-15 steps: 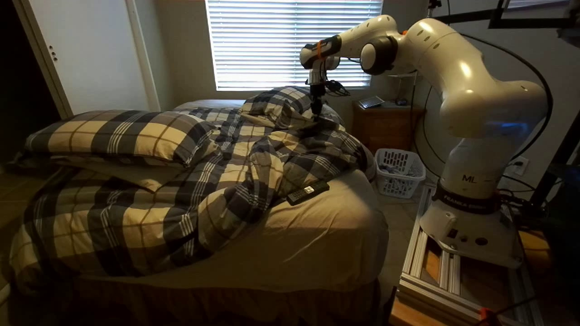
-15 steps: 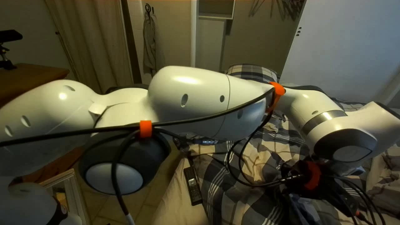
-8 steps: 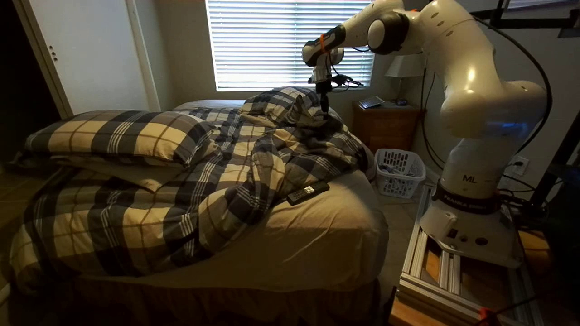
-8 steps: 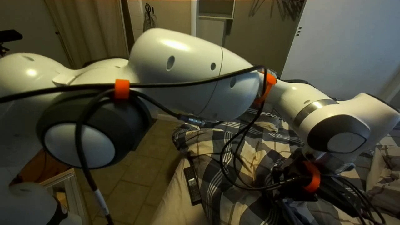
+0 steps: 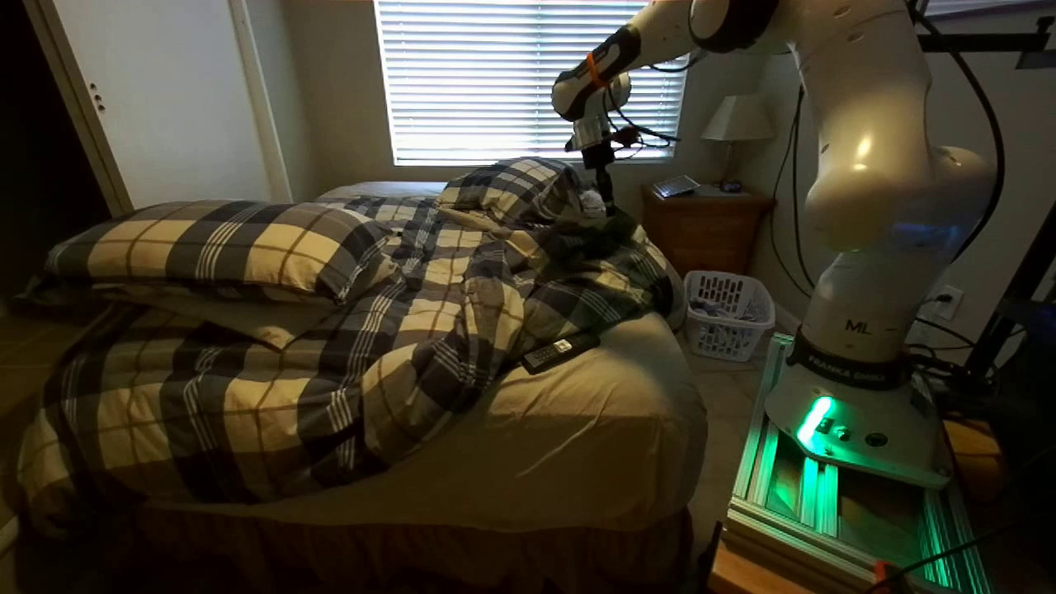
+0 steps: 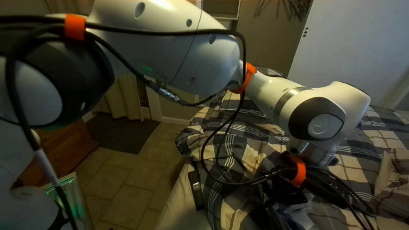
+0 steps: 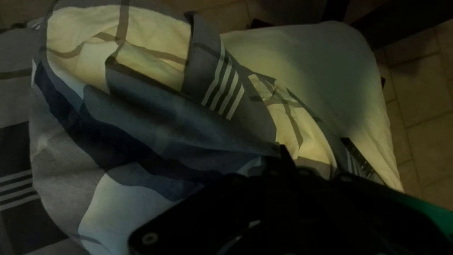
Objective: Move the remote forward, then put the blanket on the remote
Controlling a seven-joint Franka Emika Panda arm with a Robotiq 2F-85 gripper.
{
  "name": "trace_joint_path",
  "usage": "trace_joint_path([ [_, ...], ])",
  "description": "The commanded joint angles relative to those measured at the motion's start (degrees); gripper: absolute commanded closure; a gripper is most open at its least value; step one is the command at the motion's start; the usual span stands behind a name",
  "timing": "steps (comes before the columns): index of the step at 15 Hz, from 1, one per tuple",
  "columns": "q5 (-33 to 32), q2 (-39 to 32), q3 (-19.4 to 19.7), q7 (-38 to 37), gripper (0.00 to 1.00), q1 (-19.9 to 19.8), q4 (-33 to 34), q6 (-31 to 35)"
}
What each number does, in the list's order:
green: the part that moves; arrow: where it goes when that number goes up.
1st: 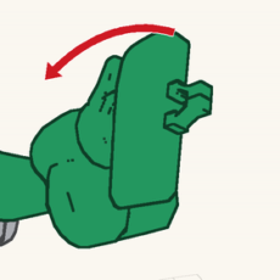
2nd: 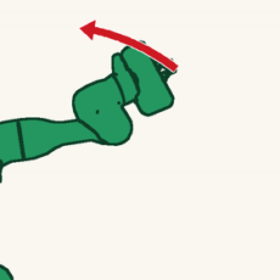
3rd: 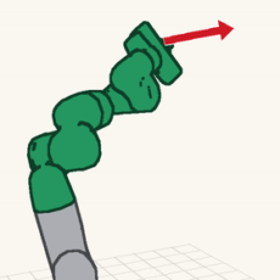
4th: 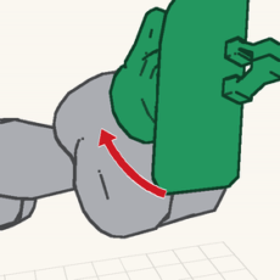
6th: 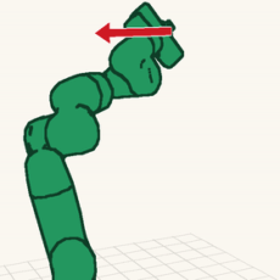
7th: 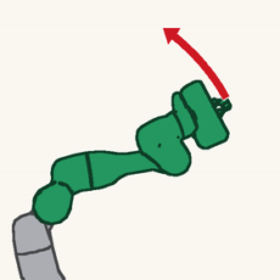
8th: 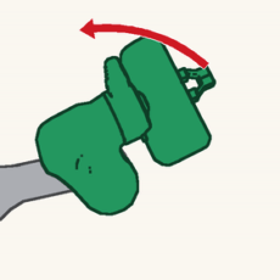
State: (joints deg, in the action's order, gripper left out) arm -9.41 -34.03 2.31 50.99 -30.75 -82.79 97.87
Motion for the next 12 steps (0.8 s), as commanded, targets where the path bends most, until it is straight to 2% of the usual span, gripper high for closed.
trace_joint_path([
  [1,-3.4,9.1,4.4,-0.7,1.00,4.2,-13.5,0.7],
  [4,-5.9,14.5,6.4,0.6,1.00,6.7,-22.0,-0.1],
  [12,-9.6,31.2,9.4,-5.7,1.00,11.2,-45.3,1.7],
])
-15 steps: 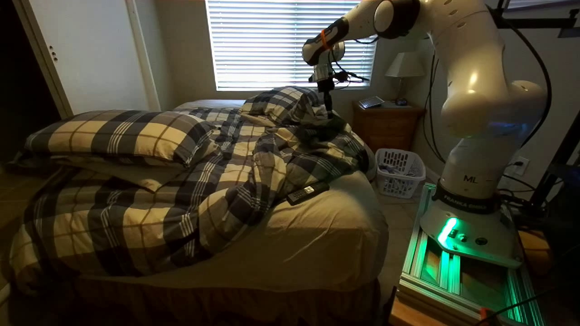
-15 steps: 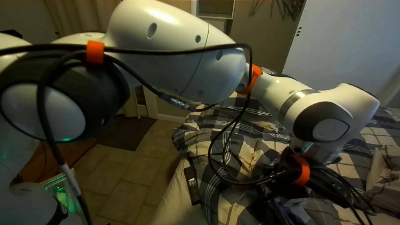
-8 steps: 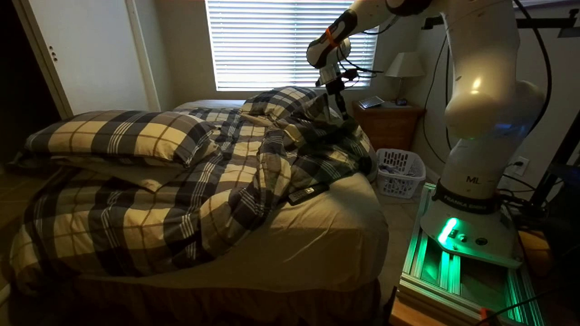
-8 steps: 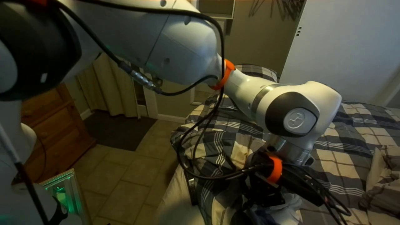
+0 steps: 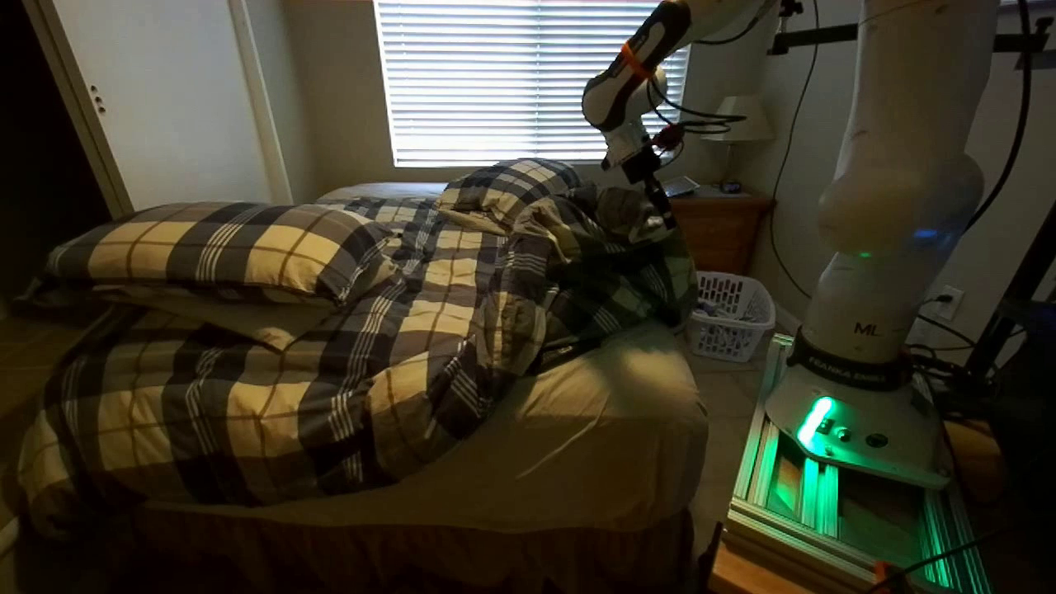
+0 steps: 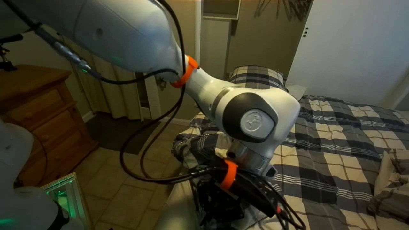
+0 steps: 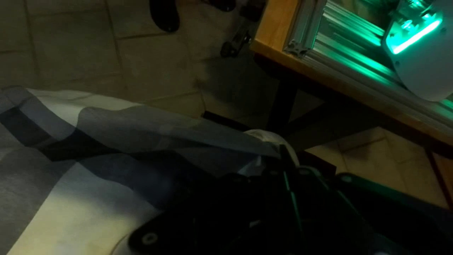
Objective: Move the remote forward, then put the blanket on the remote
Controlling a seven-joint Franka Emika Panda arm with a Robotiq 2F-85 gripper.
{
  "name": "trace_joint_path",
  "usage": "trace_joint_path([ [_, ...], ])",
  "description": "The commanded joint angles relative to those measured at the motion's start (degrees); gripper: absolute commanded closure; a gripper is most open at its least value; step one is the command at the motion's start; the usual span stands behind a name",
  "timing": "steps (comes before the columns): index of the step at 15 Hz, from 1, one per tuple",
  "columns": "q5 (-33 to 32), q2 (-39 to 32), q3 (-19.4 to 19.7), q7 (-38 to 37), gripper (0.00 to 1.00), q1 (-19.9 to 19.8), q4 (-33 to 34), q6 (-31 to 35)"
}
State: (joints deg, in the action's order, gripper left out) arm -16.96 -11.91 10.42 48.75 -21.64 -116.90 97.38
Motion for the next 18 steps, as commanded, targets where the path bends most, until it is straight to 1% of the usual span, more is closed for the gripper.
trace_joint_path([
  [1,-2.1,10.7,1.5,-4.3,1.00,2.4,-12.9,2.0],
  [3,-2.3,13.5,1.9,-6.4,1.00,3.0,-16.3,1.7],
  [6,-2.3,16.8,2.6,-9.1,1.00,3.6,-19.7,1.2],
  [7,-1.8,17.7,2.8,-10.1,0.74,3.8,-20.6,1.2],
  [8,-1.5,18.5,3.0,-10.7,0.73,3.9,-21.5,1.2],
  [9,-1.3,19.0,3.2,-11.0,0.68,4.1,-21.9,0.6],
  [12,0.0,20.4,3.5,-11.8,0.46,4.6,-22.9,-2.6],
  [14,0.5,21.3,3.6,-12.4,0.34,5.0,-23.5,-3.5],
  [15,0.5,21.6,3.7,-12.6,0.26,5.1,-23.6,-3.7],
  [16,1.2,22.0,3.8,-12.9,0.19,5.3,-23.9,-3.4],
  [18,3.2,23.2,4.3,-13.8,0.05,5.4,-25.2,0.3],
])
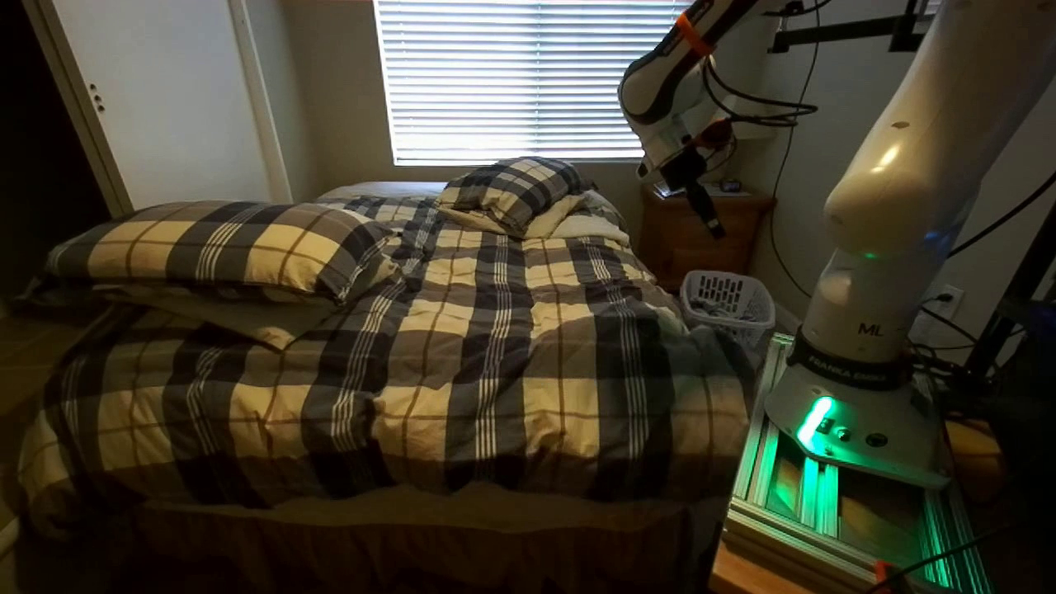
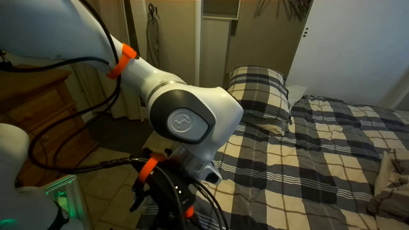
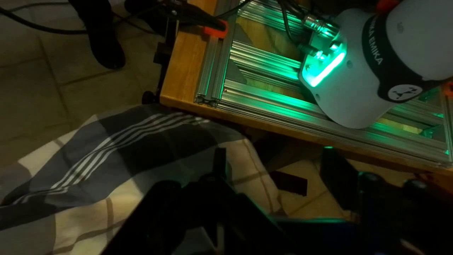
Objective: Move the remote forward, then put the blanket on the remote
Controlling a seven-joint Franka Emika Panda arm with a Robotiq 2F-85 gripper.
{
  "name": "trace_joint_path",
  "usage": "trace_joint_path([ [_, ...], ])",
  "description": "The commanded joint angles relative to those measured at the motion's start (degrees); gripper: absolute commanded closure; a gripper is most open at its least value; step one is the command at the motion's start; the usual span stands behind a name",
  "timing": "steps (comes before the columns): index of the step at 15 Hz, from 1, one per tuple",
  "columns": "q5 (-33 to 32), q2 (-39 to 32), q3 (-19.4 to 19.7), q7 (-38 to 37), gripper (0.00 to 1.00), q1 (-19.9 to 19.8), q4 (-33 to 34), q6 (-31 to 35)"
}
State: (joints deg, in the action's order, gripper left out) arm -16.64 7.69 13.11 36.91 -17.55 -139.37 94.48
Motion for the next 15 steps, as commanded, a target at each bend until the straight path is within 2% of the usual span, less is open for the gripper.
trace_joint_path([
  [1,4.3,4.4,1.9,-3.4,0.01,1.2,-3.5,6.3],
  [8,5.7,8.0,3.0,-10.5,0.00,1.3,-9.9,26.0],
  [15,7.0,10.1,3.2,-16.7,0.00,1.1,-14.7,38.1],
])
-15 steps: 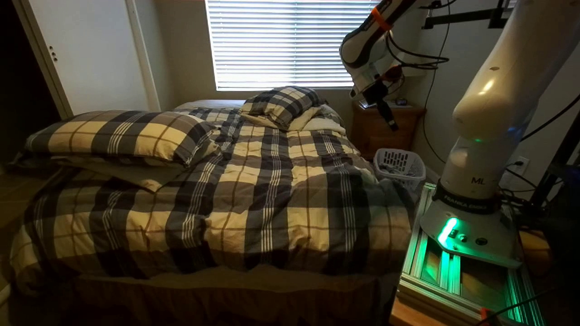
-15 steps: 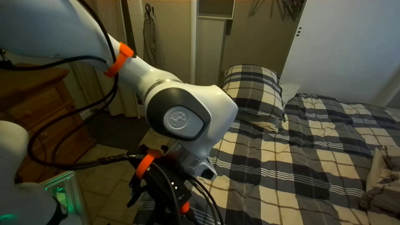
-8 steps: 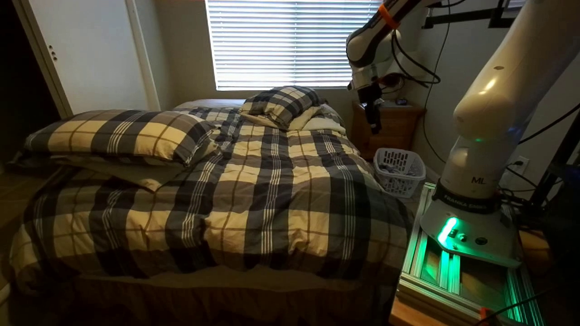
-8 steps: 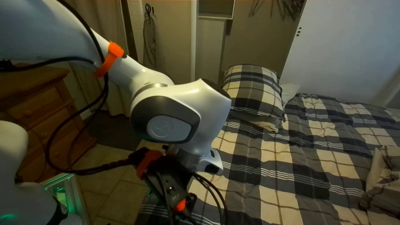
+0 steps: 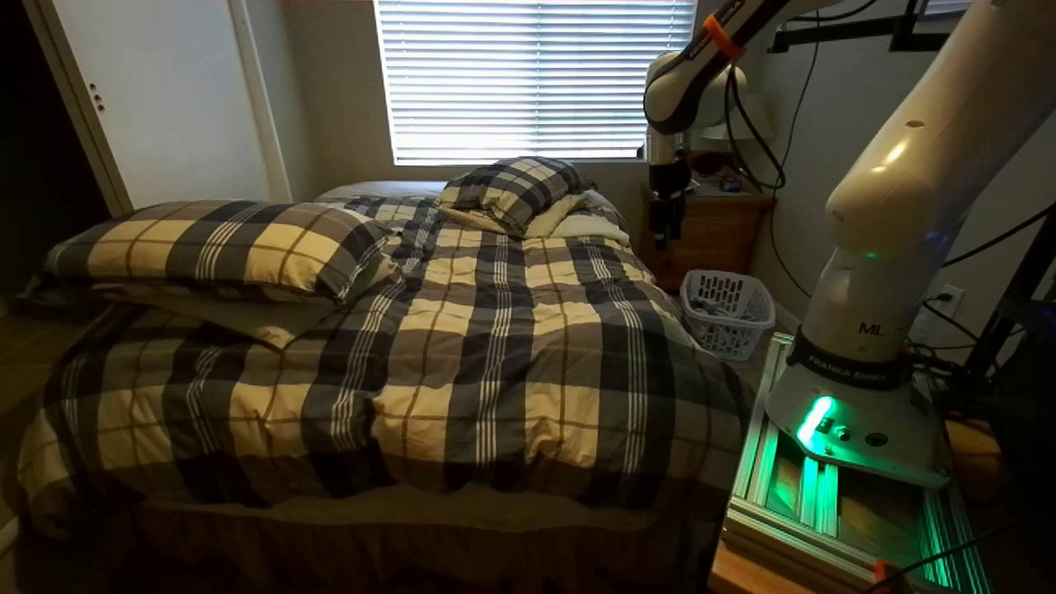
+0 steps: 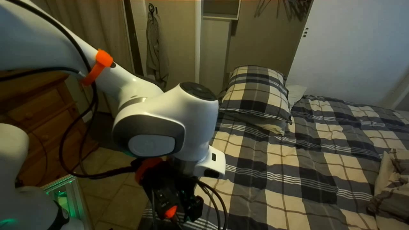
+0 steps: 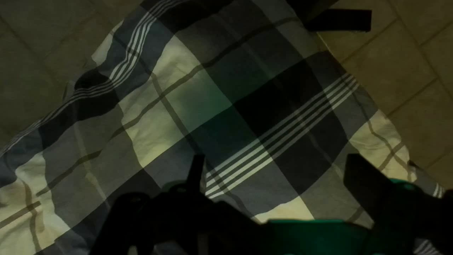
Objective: Move the remote forward, then put the blanket on the remote
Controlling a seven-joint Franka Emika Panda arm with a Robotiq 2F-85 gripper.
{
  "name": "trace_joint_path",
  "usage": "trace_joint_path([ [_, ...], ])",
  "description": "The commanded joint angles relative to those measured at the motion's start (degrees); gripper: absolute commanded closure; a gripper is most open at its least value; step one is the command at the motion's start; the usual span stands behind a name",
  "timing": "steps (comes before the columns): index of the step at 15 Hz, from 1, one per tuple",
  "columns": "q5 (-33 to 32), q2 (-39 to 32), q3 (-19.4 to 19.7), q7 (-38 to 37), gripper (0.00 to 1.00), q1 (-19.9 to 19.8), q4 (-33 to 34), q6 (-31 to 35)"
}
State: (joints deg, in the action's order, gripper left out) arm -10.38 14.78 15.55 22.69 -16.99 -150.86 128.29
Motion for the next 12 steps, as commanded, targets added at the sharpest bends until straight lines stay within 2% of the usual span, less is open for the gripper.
trace_joint_path([
  [1,-1.2,3.1,0.4,-3.4,0.00,0.1,-3.8,5.9],
  [2,-0.3,0.6,0.7,-1.6,0.00,0.7,-1.2,2.9],
  [12,-0.4,1.1,0.6,-2.3,0.00,0.6,-2.0,4.6],
])
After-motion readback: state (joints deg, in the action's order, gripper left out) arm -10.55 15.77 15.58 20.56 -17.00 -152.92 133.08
